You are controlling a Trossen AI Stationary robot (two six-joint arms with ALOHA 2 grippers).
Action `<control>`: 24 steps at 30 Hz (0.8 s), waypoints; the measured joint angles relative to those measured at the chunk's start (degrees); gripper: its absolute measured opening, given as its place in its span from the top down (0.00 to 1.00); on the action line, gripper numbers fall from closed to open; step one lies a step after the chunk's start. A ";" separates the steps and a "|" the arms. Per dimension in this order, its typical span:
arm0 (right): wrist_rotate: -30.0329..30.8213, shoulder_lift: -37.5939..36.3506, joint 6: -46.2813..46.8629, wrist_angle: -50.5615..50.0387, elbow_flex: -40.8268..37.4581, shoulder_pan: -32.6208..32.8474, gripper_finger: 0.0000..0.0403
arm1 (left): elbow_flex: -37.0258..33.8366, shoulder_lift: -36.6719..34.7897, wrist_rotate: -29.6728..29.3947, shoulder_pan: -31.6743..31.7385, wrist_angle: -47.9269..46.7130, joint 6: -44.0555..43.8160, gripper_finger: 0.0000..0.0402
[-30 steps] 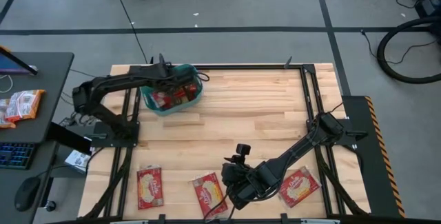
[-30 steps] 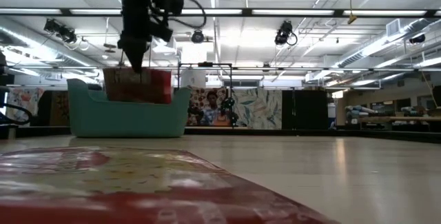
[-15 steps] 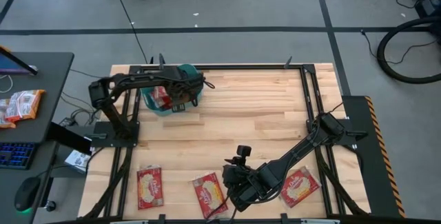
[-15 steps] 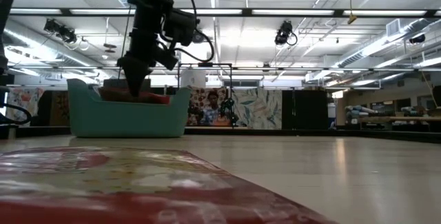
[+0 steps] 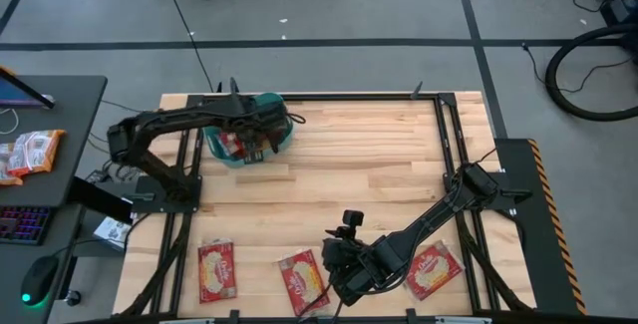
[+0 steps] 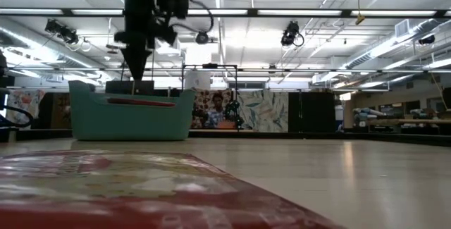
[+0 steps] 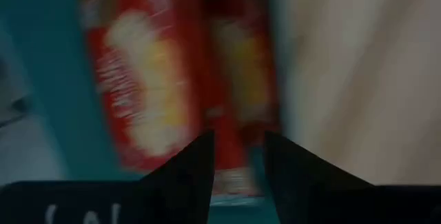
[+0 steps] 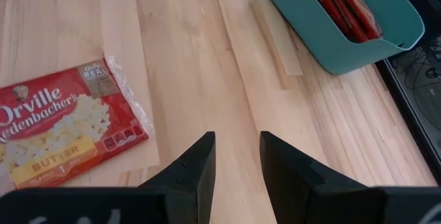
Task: Sort popcorn bags into baskets
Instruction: Put the left popcorn bag into the bin
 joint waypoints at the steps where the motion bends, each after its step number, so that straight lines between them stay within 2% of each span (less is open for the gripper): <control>1: -0.35 0.00 -0.04 -0.33 0.00 0.00 0.71 | 0.00 -1.27 2.27 -1.07 0.09 -0.39 0.69; 6: -3.58 0.02 0.26 -1.62 -0.01 0.00 0.71 | 0.00 -5.76 10.78 -10.70 1.06 -0.94 0.71; 9: -4.08 0.02 0.62 -1.68 -0.23 0.02 0.71 | 0.00 -6.17 17.41 -17.38 0.60 -1.40 0.71; 11: -4.21 0.02 0.92 -1.65 -0.24 0.02 0.71 | 0.00 -6.12 19.36 -21.85 0.00 -3.62 0.71; 20: -4.16 0.02 0.85 -2.51 -0.24 0.02 0.71 | -0.02 -5.64 21.06 -36.89 -0.14 -13.92 0.71; 24: -3.88 0.02 0.72 -4.45 -0.24 0.02 0.71 | 0.00 -5.19 19.49 -42.70 1.30 -19.48 0.71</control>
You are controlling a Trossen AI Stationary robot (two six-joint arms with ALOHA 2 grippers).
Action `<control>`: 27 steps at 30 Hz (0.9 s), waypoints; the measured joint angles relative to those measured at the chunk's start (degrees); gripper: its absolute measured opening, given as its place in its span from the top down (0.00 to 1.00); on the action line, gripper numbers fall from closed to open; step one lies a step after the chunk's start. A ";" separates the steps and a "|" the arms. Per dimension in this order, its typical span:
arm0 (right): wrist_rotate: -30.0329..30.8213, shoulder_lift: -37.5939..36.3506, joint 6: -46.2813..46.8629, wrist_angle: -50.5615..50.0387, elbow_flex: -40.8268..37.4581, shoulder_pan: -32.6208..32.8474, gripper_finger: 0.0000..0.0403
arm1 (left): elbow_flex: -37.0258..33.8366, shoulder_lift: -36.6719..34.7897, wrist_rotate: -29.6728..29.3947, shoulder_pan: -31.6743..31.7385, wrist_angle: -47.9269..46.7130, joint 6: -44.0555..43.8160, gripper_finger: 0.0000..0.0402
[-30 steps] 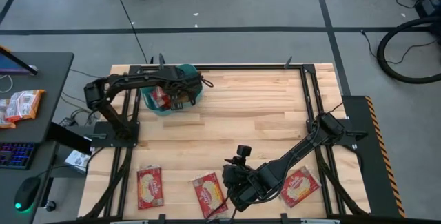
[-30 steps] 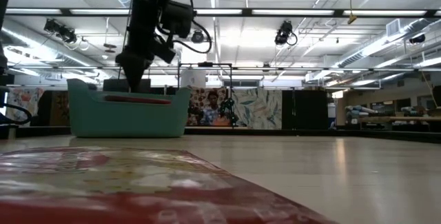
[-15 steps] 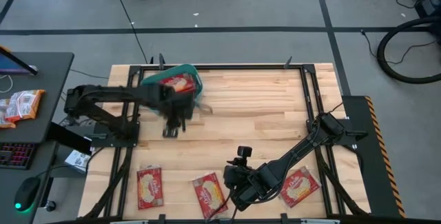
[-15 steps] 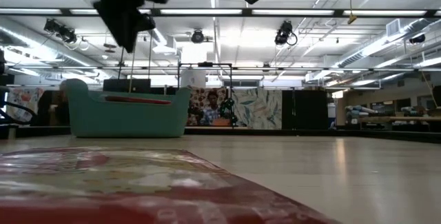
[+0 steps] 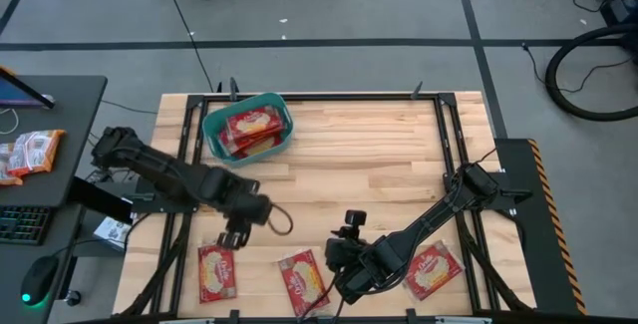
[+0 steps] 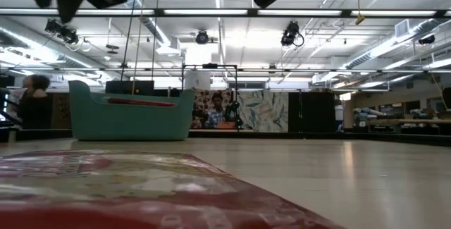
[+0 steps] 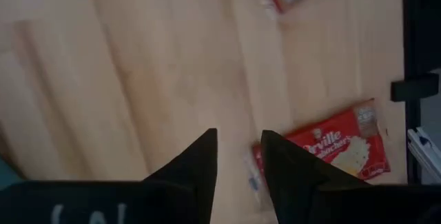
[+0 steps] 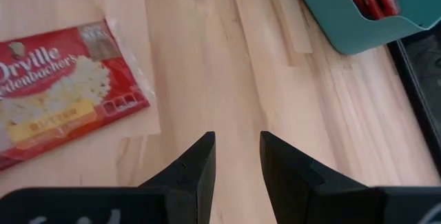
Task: Sort popcorn bags into baskets
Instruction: Put the left popcorn bag into the bin
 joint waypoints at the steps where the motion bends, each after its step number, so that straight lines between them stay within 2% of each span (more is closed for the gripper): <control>1: 0.23 0.00 0.00 -0.50 0.00 0.00 0.71 | 0.00 0.27 -0.83 -1.49 0.58 -1.31 0.71; 9: 4.13 0.00 0.41 -1.70 -3.64 0.00 0.71 | 0.00 5.71 -2.70 -12.12 3.76 -17.20 0.71; 13: 8.66 0.07 2.42 0.25 -7.07 -0.01 0.71 | 0.00 9.69 -2.37 -16.60 3.67 -24.13 0.71; 16: 10.88 0.06 -2.33 3.64 -8.19 -0.69 0.71 | 0.00 12.32 -1.77 -19.58 3.52 -27.81 0.71; 27: 5.70 0.04 -19.97 14.28 -8.17 -4.49 0.71 | 0.00 20.48 1.23 -26.33 3.89 -37.30 0.71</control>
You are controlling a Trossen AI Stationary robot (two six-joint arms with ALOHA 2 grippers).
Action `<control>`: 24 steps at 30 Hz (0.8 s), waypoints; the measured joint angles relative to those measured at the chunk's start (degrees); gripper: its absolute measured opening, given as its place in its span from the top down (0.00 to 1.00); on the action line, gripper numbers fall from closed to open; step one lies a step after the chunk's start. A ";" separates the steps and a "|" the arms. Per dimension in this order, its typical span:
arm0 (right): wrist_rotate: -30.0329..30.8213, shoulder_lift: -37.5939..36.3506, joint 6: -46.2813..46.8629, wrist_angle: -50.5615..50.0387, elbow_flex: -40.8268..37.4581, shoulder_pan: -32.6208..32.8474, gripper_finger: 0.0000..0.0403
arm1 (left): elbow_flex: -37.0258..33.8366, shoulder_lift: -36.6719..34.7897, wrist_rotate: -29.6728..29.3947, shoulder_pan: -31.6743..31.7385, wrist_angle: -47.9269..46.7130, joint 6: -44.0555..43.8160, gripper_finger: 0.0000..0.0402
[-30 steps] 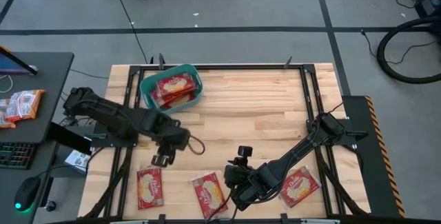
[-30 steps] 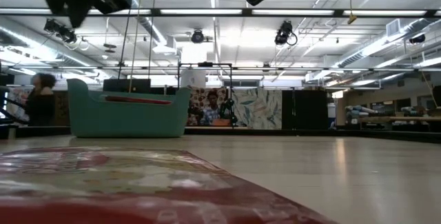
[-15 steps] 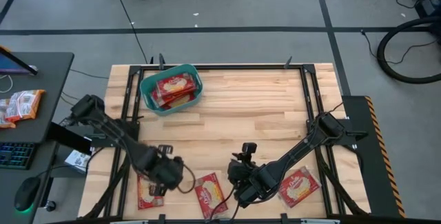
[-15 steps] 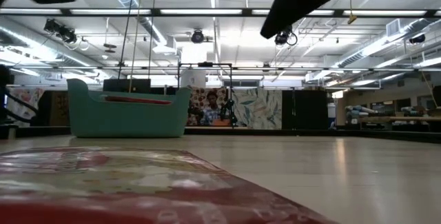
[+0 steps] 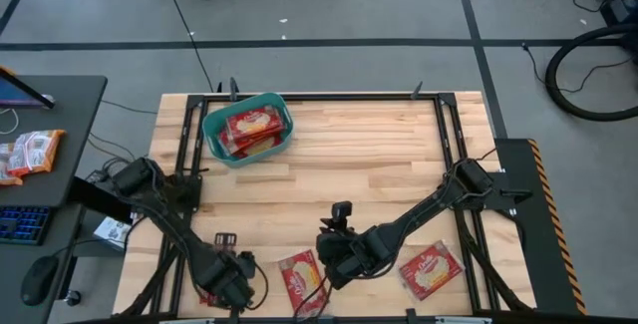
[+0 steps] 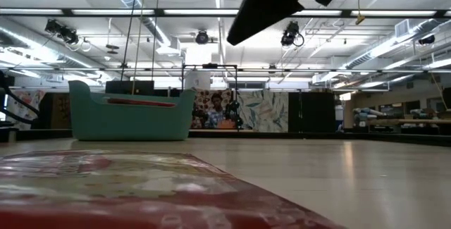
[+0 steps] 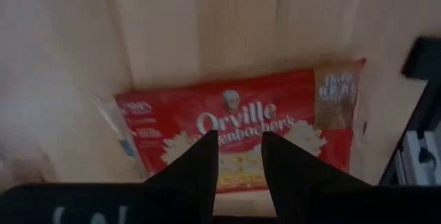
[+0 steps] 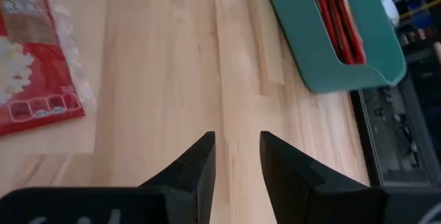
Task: Sort popcorn bags into baskets
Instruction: Put the left popcorn bag into the bin
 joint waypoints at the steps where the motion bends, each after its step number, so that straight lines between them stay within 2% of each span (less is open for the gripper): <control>1: -0.40 0.00 -1.25 1.05 0.00 -0.17 0.71 | 0.00 0.66 0.59 -0.47 0.00 -0.88 0.71; 8: -2.36 0.00 -9.33 7.51 0.00 -0.49 0.71 | 0.00 5.74 2.13 -2.94 0.95 -2.18 0.71; 13: -3.95 0.00 -12.97 10.43 0.00 -0.51 0.71 | 0.17 9.26 0.12 -3.82 0.22 4.29 0.71; 17: -4.56 -0.02 -14.60 11.51 0.00 -0.69 0.71 | 0.24 10.63 -7.76 -3.20 -0.79 11.54 0.71; 24: -4.99 -0.02 -14.55 11.82 0.00 -0.75 0.71 | -0.09 11.27 -32.33 0.89 1.39 19.86 0.71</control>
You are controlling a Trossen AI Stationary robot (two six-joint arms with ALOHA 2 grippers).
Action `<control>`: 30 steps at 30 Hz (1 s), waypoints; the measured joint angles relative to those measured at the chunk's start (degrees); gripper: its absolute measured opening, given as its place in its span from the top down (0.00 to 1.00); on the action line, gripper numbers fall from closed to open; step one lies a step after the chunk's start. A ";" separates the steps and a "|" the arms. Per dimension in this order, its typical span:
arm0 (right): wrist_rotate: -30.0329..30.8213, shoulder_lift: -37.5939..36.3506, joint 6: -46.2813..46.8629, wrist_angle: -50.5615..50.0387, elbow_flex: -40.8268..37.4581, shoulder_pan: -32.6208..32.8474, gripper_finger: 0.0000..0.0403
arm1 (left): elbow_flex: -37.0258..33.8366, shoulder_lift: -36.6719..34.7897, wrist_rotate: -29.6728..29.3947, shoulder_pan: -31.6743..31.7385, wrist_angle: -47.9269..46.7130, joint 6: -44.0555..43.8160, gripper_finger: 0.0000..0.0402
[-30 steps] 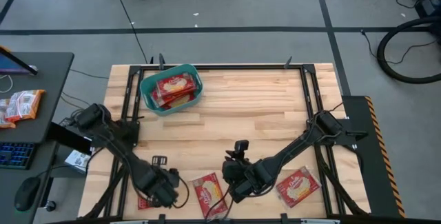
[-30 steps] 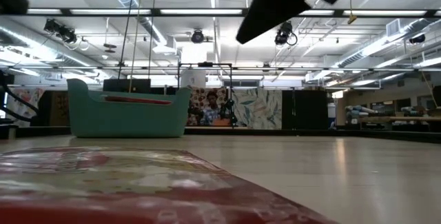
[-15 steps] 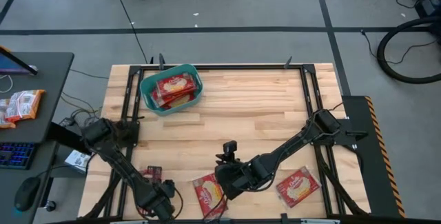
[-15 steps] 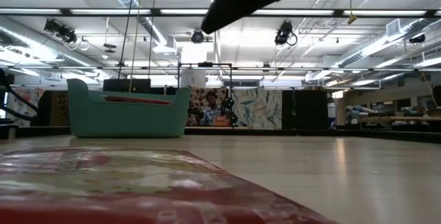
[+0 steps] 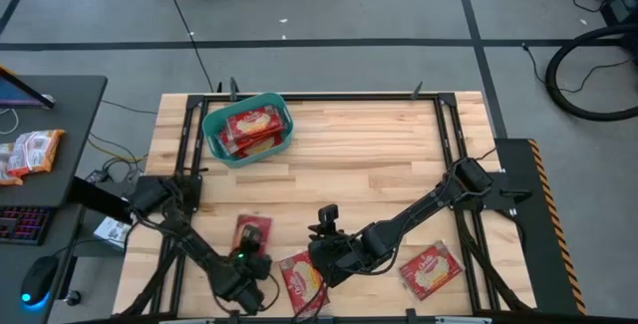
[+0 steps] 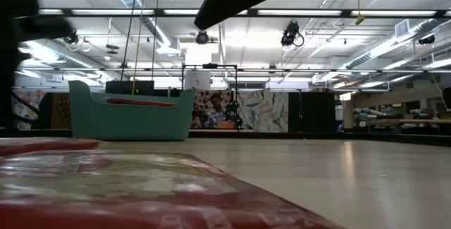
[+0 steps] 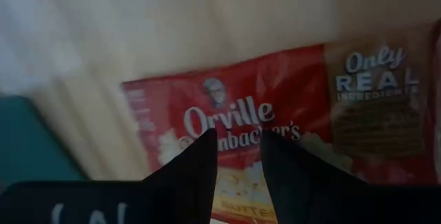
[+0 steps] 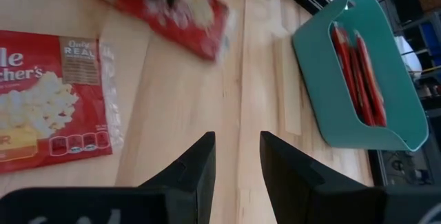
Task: Sort popcorn bags into baskets
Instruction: Put the left popcorn bag into the bin
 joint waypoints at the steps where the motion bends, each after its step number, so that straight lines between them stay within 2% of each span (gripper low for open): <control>1: -0.22 0.00 0.05 0.01 0.00 0.02 0.71 | 0.00 0.00 -2.60 0.96 0.30 0.97 0.71; 4: -1.00 -0.02 0.19 0.02 0.00 0.32 0.71 | 0.00 0.00 -10.08 4.69 0.11 1.50 0.71; 6: -1.01 -0.02 0.22 -0.11 0.00 0.71 0.71 | 0.00 -0.09 -11.14 6.91 -0.96 0.87 0.71; 12: -0.86 -0.04 1.32 -0.90 0.00 1.55 0.71 | -0.02 -5.14 -1.24 9.28 -2.78 1.98 0.71; 18: -0.77 -0.04 4.50 -1.63 0.02 1.51 0.71 | 0.05 -11.12 8.91 5.97 1.72 2.10 0.71; 26: -0.75 -0.04 7.12 -1.84 0.02 1.53 0.71 | 0.04 -9.04 5.55 -0.89 6.04 -9.55 0.71; 30: -0.75 -0.04 7.57 -2.18 0.02 1.55 0.71 | 0.08 -7.50 5.33 -3.54 7.36 -13.87 0.66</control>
